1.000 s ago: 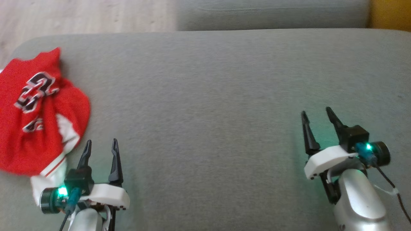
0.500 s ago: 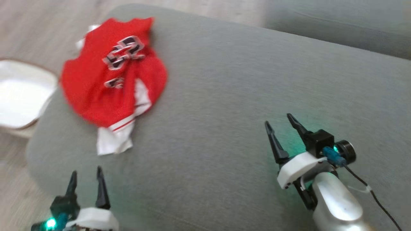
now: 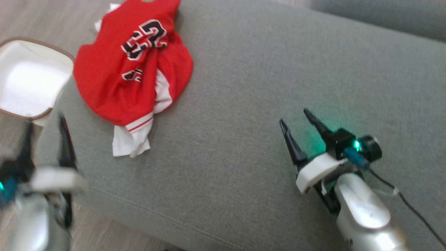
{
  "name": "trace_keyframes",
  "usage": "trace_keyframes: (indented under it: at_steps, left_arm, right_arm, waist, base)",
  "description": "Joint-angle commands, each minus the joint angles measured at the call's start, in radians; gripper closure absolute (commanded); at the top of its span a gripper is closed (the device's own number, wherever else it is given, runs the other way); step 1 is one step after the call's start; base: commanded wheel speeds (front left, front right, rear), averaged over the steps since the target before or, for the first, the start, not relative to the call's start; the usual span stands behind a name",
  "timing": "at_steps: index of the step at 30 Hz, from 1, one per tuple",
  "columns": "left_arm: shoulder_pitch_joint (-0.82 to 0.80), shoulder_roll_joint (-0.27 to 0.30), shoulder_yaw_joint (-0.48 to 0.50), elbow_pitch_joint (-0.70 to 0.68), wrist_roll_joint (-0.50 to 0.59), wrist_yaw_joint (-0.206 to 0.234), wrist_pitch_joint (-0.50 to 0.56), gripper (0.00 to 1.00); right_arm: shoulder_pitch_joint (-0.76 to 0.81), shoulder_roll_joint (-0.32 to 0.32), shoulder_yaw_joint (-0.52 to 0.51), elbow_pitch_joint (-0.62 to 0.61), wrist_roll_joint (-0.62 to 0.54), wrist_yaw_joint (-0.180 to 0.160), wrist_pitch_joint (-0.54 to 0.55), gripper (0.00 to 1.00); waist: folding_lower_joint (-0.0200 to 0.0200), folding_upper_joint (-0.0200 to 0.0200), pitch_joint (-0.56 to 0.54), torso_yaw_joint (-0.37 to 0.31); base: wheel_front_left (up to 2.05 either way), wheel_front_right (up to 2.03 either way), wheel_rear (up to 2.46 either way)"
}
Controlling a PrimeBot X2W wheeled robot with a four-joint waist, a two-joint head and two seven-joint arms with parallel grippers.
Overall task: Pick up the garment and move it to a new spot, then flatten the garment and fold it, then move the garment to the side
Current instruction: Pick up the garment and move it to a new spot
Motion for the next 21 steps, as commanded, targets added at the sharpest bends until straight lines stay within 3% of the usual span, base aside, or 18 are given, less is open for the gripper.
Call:
trace_keyframes:
  at_steps: [1,6,15,21]
  left_arm:
    - [-0.081,0.055,0.026,-0.032,-0.001,-0.01,-0.012,0.0]
    - [-0.292,0.17,-0.062,0.059,-0.036,-0.042,-0.007,0.0]
    - [-0.534,0.363,-0.405,0.239,-0.379,-0.043,0.119,0.0]
    - [-0.552,0.409,-0.498,0.356,-0.479,-0.044,0.174,0.0]
  right_arm:
    - [-0.05,0.003,0.016,-0.041,-0.009,-0.001,-0.011,0.0]
    - [-0.092,-0.011,0.028,-0.076,-0.023,-0.001,-0.011,0.0]
    - [-0.139,-0.041,0.03,-0.129,-0.029,-0.001,-0.011,0.0]
    - [-0.139,-0.048,0.01,-0.144,-0.033,-0.001,-0.011,0.0]
  waist:
    - [0.0,0.0,0.039,-0.021]
    - [0.0,0.0,0.12,-0.069]
    - [0.0,0.0,0.242,-0.181]
    - [0.0,0.0,0.279,-0.235]
  base:
    - [0.0,0.0,0.0]
    - [0.0,0.0,0.0]
    - [0.0,0.0,0.0]
    - [0.0,0.0,0.0]
